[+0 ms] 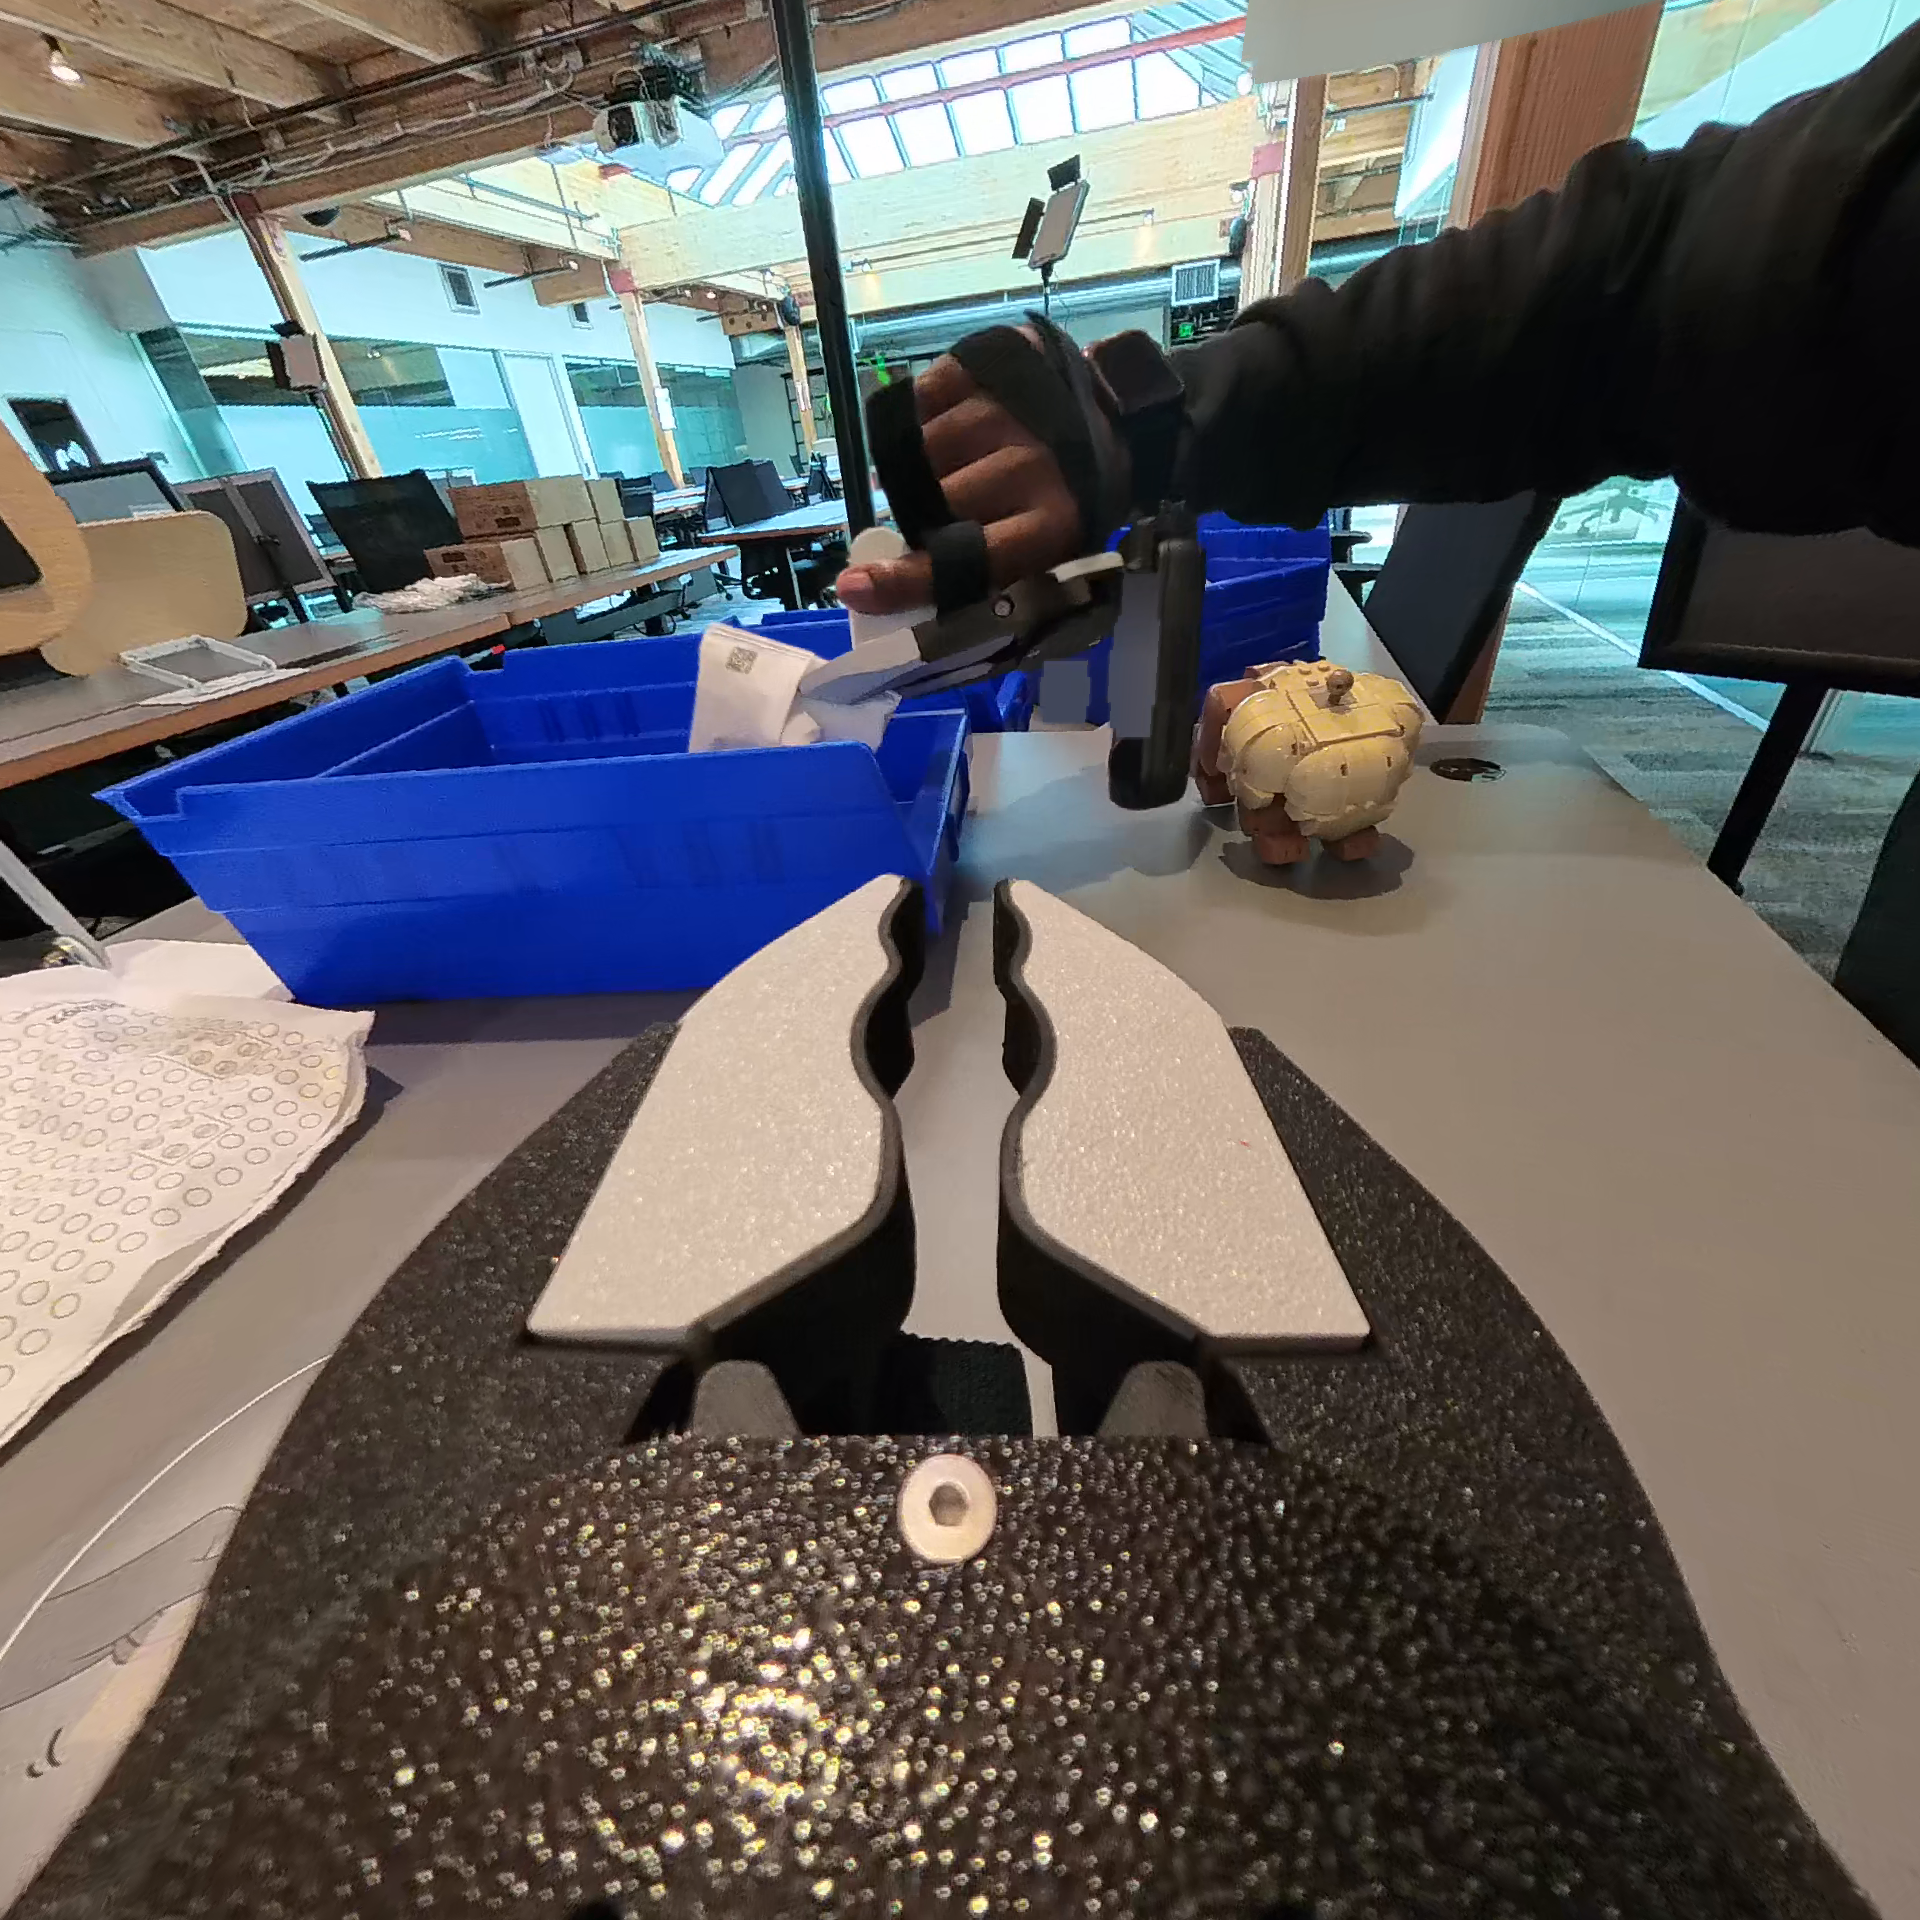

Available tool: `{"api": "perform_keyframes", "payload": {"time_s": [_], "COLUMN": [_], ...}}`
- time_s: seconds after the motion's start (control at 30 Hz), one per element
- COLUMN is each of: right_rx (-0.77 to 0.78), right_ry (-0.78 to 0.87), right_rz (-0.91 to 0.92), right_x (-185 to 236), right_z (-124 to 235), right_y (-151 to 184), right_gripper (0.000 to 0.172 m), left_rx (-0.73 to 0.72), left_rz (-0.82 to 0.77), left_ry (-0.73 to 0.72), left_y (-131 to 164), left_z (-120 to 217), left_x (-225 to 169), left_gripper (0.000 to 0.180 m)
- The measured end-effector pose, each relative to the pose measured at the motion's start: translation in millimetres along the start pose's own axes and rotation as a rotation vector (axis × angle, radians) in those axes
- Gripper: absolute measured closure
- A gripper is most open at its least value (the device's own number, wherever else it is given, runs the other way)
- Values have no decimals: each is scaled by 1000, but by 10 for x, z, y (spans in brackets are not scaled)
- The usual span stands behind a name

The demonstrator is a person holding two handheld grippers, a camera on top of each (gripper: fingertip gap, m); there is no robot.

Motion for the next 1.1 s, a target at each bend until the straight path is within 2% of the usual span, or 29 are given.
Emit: {"api": "perform_keyframes", "payload": {"time_s": [0.17, 0.3, 0.4, 0.5, 0.63, 0.73, 0.83, 0.93, 1.1], "right_rx": [30, 53, 93, 150, 265, 327, 307, 229, 61], "right_ry": [72, 119, 135, 111, -15, -122, -286, -442, -628], "right_rz": [-32, -71, -127, -263, -609, -958, -1391, -1747, -2100], "right_x": [-79, -52, 22, 83, 174, 177, 41, -274, -931], "right_z": [-4, 10, 7, 4, 20, 67, 143, 229, 326], "right_y": [1, 16, 59, 164, 366, 506, 556, 516, 270], "right_gripper": [172, 172, 172, 172, 172, 172, 172, 171, 172], "left_rx": [-20, -51, -48, -22, 4, -35, -34, 13, 139], "left_rz": [22, 80, 177, 190, 176, 176, 138, 77, -31], "left_ry": [-7, -33, -32, -9, 0, 24, 51, 110, 167], "left_y": [-16, -202, -445, -646, -740, -760, -731, -687, -556], "left_z": [11, -77, -324, -677, -1026, -1081, -1001, -900, -826], "left_x": [59, 354, 733, 1051, 1228, 1164, 999, 735, 314], "left_gripper": [168, 165, 153, 150, 147, 147, 146, 144, 137]}}
Point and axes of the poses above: each gripper's, where its closed fingertips meet, z back along the fingers, y out of its underside, x = y × z across the jaws, the point moved 4 cm from there along z, back along the fingers, and after that the axes turned 12 degrees about y, right-handed, at the moved point
